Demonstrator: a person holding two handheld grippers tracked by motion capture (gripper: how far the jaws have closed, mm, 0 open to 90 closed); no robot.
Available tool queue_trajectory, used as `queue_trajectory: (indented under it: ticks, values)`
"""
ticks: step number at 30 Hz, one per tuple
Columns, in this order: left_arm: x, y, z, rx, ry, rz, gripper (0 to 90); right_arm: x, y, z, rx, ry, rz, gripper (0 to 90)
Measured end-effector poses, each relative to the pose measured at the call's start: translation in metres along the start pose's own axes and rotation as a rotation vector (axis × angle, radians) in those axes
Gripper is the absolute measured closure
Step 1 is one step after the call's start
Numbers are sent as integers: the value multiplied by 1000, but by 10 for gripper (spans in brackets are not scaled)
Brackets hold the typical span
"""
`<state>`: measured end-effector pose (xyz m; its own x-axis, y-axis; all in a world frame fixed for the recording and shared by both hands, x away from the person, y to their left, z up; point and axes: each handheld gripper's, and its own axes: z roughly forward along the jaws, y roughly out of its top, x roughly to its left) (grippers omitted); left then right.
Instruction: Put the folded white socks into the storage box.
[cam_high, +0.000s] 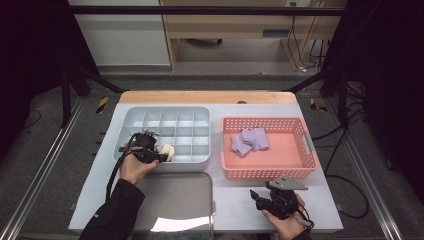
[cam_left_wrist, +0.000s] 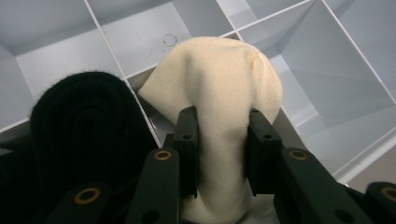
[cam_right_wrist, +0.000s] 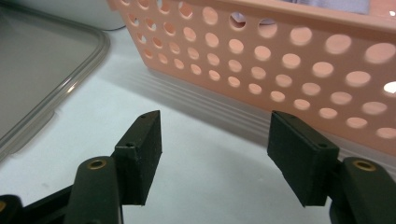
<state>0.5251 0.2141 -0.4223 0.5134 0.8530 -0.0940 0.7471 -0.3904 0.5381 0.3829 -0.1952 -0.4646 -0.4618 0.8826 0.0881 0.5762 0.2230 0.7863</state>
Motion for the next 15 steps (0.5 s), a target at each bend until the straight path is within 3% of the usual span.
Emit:
queue_trajectory:
  ticks: [5, 8, 10, 15]
  values:
    - [-2, -2, -1, -25, 10, 17, 662, -1, 0, 0, 4, 1, -1, 352]
    - [0, -6, -4, -73, -13, 17, 583, 0, 0, 0, 4, 2, -3, 347]
    - [-1, -7, -12, -120, -4, 33, 543, -1, 0, 0, 3, 0, -3, 347]
    - [-1, -7, -22, -185, 5, 33, 608, -1, 0, 0, 2, 0, -5, 347]
